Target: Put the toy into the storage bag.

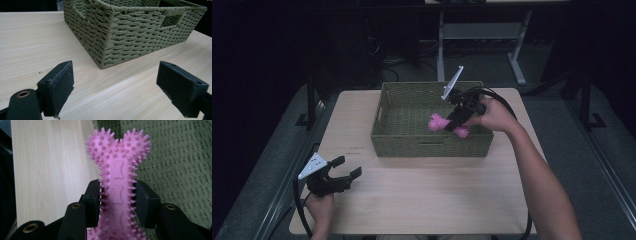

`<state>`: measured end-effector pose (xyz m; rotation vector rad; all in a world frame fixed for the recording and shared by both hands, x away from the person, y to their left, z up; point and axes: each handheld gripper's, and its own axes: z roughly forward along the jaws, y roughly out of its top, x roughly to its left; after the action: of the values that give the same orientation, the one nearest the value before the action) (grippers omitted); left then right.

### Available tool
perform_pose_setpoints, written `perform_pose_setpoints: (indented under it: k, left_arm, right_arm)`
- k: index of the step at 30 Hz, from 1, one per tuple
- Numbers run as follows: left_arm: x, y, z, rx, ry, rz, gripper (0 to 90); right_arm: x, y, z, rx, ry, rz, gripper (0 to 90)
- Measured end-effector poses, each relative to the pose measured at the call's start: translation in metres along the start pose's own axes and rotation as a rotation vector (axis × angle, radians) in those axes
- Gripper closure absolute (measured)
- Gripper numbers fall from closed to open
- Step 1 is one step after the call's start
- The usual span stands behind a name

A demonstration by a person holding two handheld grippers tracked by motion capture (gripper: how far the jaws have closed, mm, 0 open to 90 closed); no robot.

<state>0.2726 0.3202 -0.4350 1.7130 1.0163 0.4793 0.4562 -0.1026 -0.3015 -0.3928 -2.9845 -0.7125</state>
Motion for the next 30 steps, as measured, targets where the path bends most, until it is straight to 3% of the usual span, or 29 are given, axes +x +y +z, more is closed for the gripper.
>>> perform_pose_setpoints:
  k: [12,19,30]
  left_arm:
    - [0.000,0.000,0.000,0.003,0.000,0.002,13.9]
    - [0.000,0.000,0.001,0.001,0.000,0.004,13.9]
    - [-0.001,0.000,0.000,-0.001,0.000,0.003,13.9]
  right_arm:
    - [-0.026,-0.006,0.004,-0.008,-0.010,0.056,57.7]
    - [-0.038,-0.011,0.014,0.017,-0.016,0.085,57.7]
    - [-0.043,-0.012,0.030,0.038,-0.002,0.095,57.7]
